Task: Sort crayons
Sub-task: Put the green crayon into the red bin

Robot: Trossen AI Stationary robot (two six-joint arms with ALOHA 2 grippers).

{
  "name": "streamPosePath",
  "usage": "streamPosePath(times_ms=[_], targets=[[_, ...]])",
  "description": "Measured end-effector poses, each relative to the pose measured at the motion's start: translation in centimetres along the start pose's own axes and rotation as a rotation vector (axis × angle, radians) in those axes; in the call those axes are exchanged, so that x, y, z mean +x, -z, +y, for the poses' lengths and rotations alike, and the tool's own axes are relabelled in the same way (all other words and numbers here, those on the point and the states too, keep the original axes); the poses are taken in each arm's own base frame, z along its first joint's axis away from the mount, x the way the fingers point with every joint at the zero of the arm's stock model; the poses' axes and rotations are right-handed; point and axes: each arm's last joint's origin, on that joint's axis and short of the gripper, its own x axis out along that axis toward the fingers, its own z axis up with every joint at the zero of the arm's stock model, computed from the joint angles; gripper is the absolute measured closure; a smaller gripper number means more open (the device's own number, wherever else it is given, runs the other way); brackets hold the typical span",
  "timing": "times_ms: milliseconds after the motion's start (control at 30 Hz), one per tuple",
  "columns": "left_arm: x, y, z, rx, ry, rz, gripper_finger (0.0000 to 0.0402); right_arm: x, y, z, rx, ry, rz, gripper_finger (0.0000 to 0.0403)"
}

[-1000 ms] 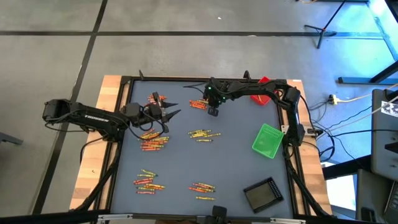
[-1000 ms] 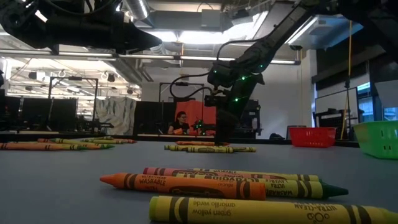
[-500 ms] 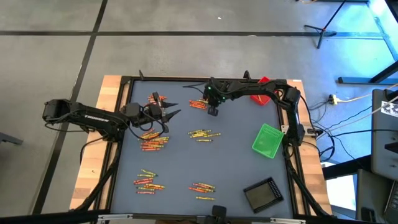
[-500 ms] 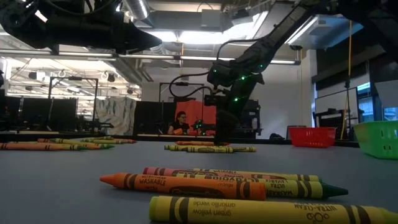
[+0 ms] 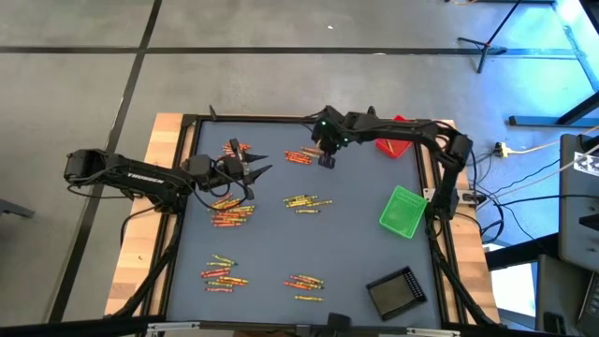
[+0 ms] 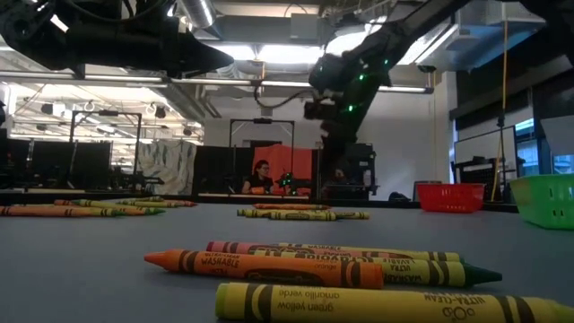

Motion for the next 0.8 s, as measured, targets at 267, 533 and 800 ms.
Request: streamPosePath(times_ms=[267, 533, 800], targets=[[0.0, 0.0, 0.0, 0.0, 0.0, -0.001, 0.0274, 2.1, 1.0, 0.4, 0.044, -0.07, 0.018, 0.0366], [0.0, 0.0, 0.0, 0.0, -0.005, 0.001, 0.0274, 4.9, 1.6, 0.5, 0.03, -0.078, 0.023, 0.0295], [0.0, 0.0, 0.0, 0.0, -0.005, 0.0, 0.0274, 6.8, 2.2, 0.5, 0.032, -0.076, 0.056, 0.0304]])
